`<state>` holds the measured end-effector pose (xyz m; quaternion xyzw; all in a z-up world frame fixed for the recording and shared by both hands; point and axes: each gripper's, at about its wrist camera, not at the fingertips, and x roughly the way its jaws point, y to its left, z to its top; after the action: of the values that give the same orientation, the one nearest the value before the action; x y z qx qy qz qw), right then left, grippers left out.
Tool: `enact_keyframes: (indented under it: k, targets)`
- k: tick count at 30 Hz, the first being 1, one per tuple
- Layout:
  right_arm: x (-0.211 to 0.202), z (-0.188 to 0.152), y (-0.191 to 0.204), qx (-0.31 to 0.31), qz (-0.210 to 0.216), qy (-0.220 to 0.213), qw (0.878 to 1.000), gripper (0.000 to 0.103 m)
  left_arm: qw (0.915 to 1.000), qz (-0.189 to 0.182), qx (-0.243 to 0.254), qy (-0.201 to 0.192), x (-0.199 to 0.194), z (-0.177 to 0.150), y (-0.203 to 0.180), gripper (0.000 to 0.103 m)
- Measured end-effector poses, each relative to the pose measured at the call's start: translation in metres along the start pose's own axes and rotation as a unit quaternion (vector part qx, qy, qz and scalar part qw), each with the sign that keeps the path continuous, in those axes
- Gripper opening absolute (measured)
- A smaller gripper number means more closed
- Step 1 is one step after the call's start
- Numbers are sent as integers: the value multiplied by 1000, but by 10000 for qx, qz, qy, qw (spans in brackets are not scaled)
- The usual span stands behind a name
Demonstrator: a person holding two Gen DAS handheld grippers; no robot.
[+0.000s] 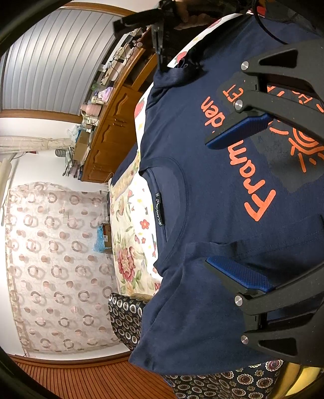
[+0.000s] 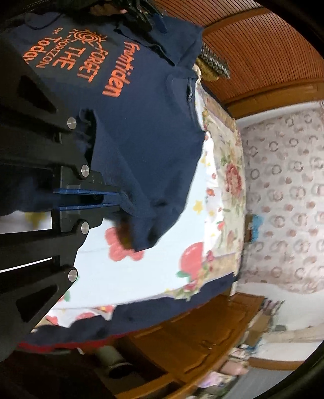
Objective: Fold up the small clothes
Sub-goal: 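Grasp the sleeve with the right tool and fold it toward the collar, then release the folded sleeve by opening the right tool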
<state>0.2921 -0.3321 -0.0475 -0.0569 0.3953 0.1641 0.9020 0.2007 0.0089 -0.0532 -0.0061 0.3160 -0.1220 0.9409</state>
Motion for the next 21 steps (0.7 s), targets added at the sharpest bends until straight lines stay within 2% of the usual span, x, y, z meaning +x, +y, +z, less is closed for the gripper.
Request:
enact_keyframes:
  k: [8,12,16,17,21]
  targets:
    - [-3,23,35,-505,336,-267,9978,4,10000,14,-22,-21,1,-1,3,88]
    - [3,39,61,-683,710,-379,9944,4,10000,36,-63,-46,0,-3,6,88]
    - [16,44,85,-844,1028,-230,9908,4,9999,47,-90,-44,0,-5,9,88]
    - [21,44,87,-865,975,-162,9913,5,9999,49,-93,-45,0,-5,9,88]
    - [33,42,86,-888,671,-3,9938,18,9999,52,-81,-49,-1,-5,9,88]
